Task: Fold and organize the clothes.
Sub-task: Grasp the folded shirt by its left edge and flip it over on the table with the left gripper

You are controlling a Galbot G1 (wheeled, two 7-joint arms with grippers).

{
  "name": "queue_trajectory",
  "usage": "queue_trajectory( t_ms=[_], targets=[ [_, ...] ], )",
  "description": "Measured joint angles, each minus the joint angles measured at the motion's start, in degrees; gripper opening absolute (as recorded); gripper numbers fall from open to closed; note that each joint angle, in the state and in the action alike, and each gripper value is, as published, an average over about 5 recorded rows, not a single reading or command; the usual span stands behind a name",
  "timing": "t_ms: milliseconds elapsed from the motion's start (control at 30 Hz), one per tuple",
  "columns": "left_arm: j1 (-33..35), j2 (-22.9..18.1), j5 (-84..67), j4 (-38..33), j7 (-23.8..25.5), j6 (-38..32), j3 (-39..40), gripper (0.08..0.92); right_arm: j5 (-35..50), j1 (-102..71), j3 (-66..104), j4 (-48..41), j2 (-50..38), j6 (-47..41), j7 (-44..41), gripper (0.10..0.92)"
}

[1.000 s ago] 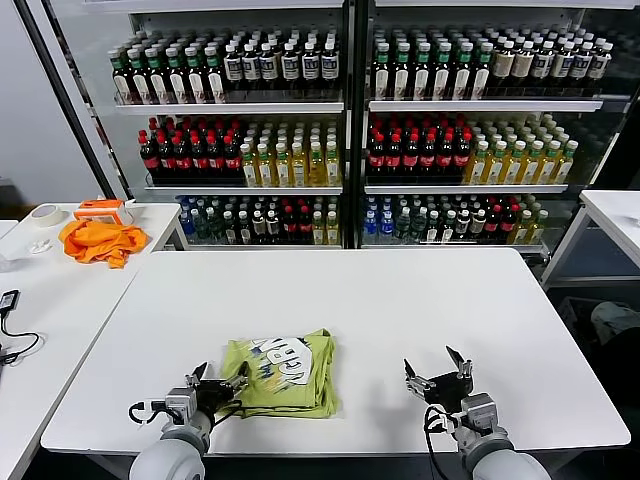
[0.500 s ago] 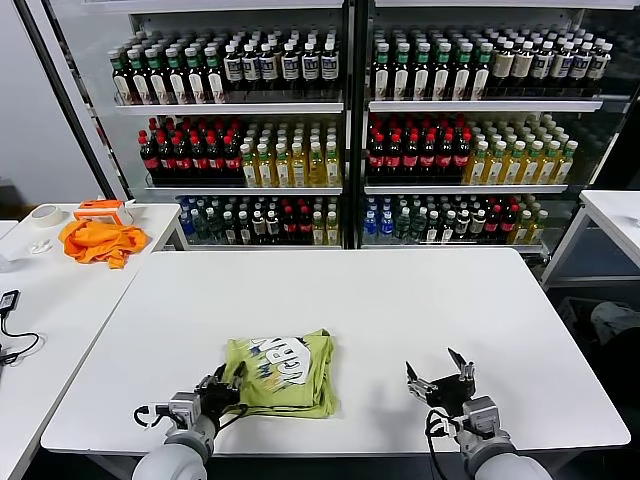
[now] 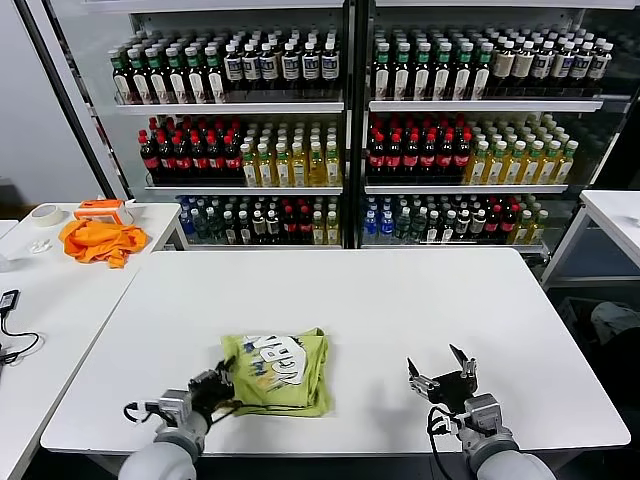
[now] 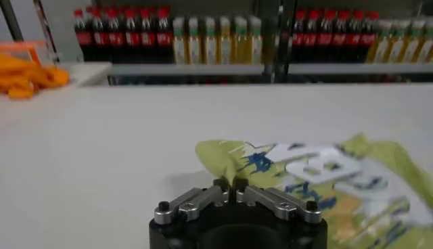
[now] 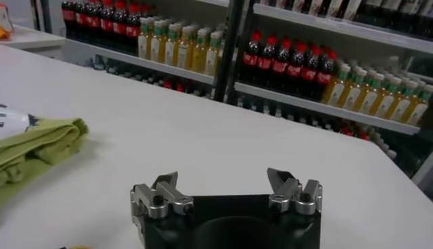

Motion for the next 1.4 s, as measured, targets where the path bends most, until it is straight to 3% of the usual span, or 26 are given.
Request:
queue_trajectory(
  t_ms=[233,567,733,833,1000,1167,1400],
  targets=[
    [1.50,4.50,-2.29,-3.77,1.81,2.02,-8.61,0.101,-0.01,0.02,0.29,0.09,0.14,0.00,0.04,0.823],
    [6.12,14.45,-8.77,-3.29,5.29,4.94,-26.60,0.101,0.00,0.77,-0.11,-0.21,0.43,-0.08,0.12,0.823],
    [6.00,16.33,-11.00,-5.34,5.35,5.47,-28.96,0.101,0.46,1.46,0.47,-0.47,0.44,-0.37,-0.07,0.823],
    [5.27,14.64,-10.46,-7.68,4.66,5.67,-26.61,0.101,0.86,1.68,1.09,-0.58,0.27,-0.57,-0.09,0.823],
    [3.95,8.31,-7.01,-9.61,4.08,5.77,-16.52,0.101,1.10,1.43,1.84,-0.51,0.14,-0.66,-0.14,0.823],
    [1.65,2.16,-4.26,-9.39,3.65,5.39,-5.21,0.101,1.13,1.32,1.96,-0.62,0.24,-0.60,-0.15,0.823],
    [-2.09,-3.71,-2.37,-7.55,2.20,4.56,4.42,0.103,1.12,1.40,1.98,-0.62,0.13,-0.57,-0.25,0.823]
  ],
)
